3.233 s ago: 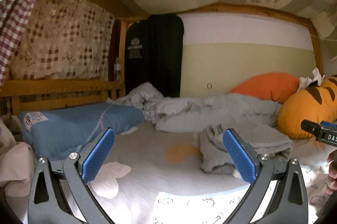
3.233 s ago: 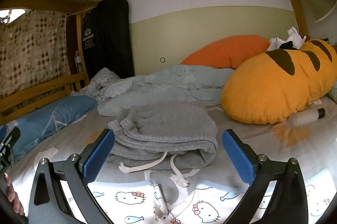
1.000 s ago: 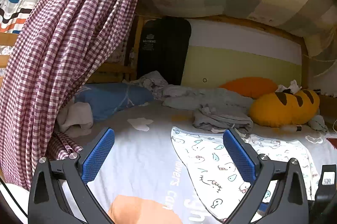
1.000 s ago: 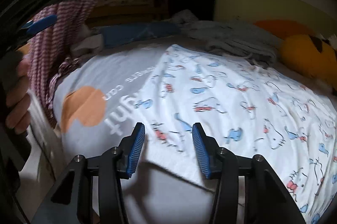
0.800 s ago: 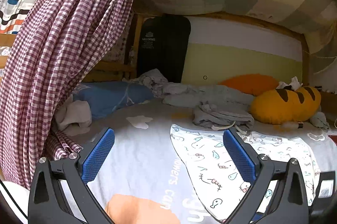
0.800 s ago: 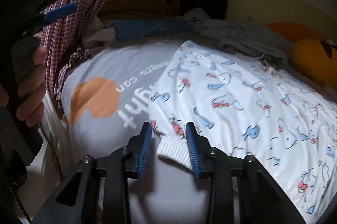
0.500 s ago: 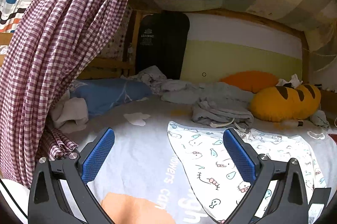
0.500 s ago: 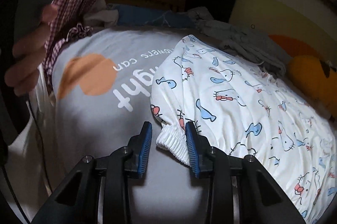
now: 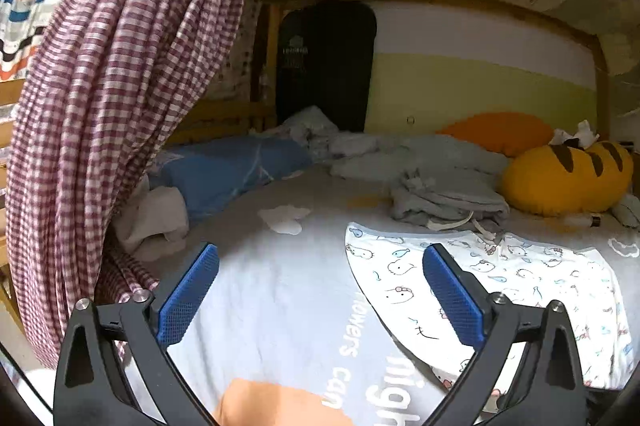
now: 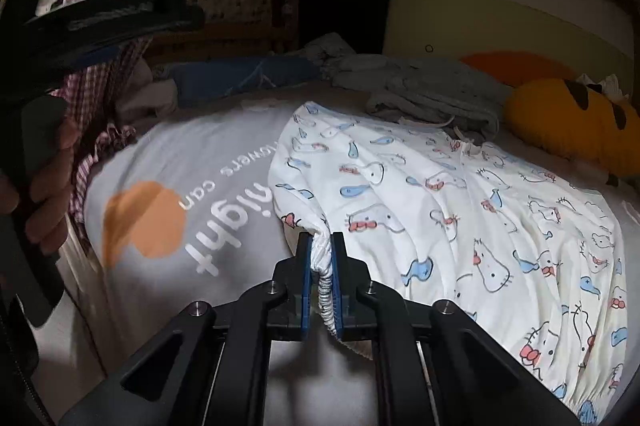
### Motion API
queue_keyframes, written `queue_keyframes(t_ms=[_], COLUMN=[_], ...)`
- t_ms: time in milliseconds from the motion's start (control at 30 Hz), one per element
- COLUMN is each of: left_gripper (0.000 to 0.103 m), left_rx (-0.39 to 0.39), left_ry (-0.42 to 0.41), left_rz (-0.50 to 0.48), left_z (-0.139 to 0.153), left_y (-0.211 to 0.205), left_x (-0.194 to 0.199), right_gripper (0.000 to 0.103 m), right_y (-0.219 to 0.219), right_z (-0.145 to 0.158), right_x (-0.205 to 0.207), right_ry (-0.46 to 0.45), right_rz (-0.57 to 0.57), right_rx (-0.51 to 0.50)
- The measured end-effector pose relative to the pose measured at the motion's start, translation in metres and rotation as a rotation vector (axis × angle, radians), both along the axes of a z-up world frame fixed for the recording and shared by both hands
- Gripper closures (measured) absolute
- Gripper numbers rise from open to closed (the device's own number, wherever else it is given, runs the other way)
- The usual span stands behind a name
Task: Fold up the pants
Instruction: 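Close the right gripper on the pants leg fabric, then grasp the waistband with the left gripper while the right gripper holds the leg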
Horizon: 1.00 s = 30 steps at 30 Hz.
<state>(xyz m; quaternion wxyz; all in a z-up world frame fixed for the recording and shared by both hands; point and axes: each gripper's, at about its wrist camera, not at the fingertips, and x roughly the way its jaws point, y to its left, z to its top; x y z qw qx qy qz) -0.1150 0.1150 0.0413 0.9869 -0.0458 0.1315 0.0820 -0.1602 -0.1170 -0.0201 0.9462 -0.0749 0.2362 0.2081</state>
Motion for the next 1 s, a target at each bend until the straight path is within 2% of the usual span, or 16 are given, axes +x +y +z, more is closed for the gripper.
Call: queue_keyframes(t_ms=[67,167,233,267,300,400,600,767,933,1000], left_gripper=[0.005,0.006,0.014,0.016,0.020,0.021,0.030,0.031,0.059,0.062], left_rx=[0.008,0.118,0.171,0.170,0.151,0.099,0.066,-0.057,-0.238,-0.207], left_ry=[0.018,0.002,0.011,0.012,0.002,-0.020,0.131,0.298,0.445,0.479], left_rz=[-0.043,-0.120,-0.157,-0.184,-0.208,-0.248,-0.277,-0.317,-0.369,-0.384], left_z=[0.014,0.037,0.045,0.048,0.049,0.045,0.015,-0.024,-0.058,-0.068], left_y=[0.003,-0.001,-0.005,-0.004,-0.002,0.001,0.001,0.017,0.025,0.020], left_x=[0.011,0.033,0.054,0.068,0.079,0.114,0.198,0.259,0.302,0.309], right_gripper=[0.095,0.095,0.095,0.095,0.095,0.095,0.095,0.095,0.095,0.095], right_y=[-0.001,-0.002,-0.004,-0.005,-0.007,-0.008,-0.009,0.000,0.008,0.008], right_z=[0.004,0.004,-0.001,-0.003,-0.005,-0.007,-0.007,-0.003,-0.005,-0.005], right_x=[-0.003,-0.002,0.000,0.002,0.004,0.007,0.012,0.028,0.038,0.039], right_ry=[-0.003,0.013,0.034,0.046,0.054,0.053,0.042,0.045,0.067,0.061], right_rz=[0.022,0.040,0.035,0.031,0.021,-0.016,-0.026,-0.024,-0.007,-0.001], right_rx=[0.019,0.048,0.060,0.070,0.081,0.099,0.091,0.105,0.111,0.107])
